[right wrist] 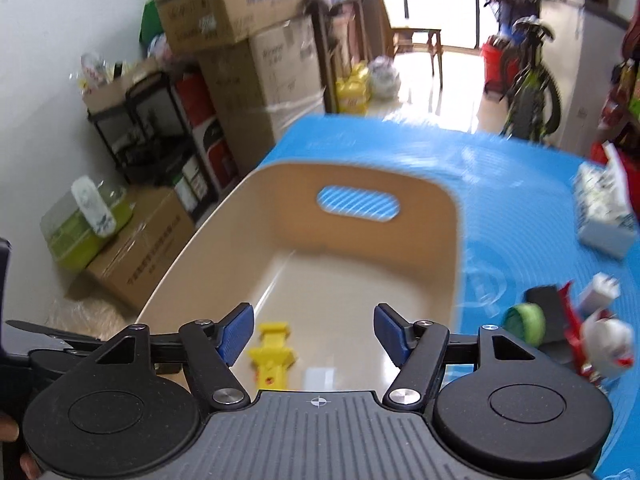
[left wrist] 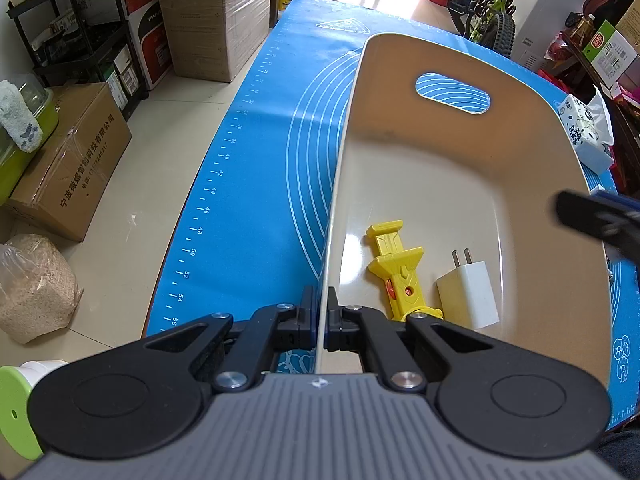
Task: Organize rigid objects
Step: 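Move the right gripper to the green tape roll and grasp it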
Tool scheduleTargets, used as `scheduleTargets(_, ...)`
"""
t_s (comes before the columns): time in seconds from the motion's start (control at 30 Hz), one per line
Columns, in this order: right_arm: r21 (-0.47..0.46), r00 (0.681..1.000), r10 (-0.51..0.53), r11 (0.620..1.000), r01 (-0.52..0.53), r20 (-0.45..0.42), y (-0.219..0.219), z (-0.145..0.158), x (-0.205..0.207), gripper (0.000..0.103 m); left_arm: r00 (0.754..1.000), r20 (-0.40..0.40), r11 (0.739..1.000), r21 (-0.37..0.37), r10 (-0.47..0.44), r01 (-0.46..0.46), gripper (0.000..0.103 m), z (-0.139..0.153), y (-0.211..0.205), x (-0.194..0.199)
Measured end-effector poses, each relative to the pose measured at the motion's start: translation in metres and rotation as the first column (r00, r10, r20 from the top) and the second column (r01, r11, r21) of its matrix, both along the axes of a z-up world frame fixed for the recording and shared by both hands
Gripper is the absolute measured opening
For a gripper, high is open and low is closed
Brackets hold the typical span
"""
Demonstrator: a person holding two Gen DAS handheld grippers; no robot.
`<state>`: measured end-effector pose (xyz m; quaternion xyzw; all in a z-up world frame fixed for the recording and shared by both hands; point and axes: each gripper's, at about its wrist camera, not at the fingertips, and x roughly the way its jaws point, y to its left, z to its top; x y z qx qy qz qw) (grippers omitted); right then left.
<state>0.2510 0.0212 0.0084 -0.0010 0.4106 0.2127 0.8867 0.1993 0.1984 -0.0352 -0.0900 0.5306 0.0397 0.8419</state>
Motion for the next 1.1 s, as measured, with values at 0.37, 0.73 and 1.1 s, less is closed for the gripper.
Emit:
scheduleTargets(0.37,-0.061,0.986,-0.148,0.986,0.153,0.078,-0.097,0.006,0.016,0.076,1.000,-0.001,1.000,0.003,0.000,0.000,0.004,0.000,0.000,0.000)
scheduleTargets(0.73,-0.179,0.986,-0.138,0.972,0.154,0.097,-0.113,-0.041,0.039,0.075,1.000,-0.001,1.000,0.001,0.000,0.000,0.004,0.000,0.000,-0.001)
scheduleTargets(1.1,-0.201,0.982,-0.187,0.961,0.189,0.028,-0.117,-0.085,0.068,0.072,1.000,-0.001,1.000,0.002,0.000,0.000,0.005,0.000,0.000,-0.001)
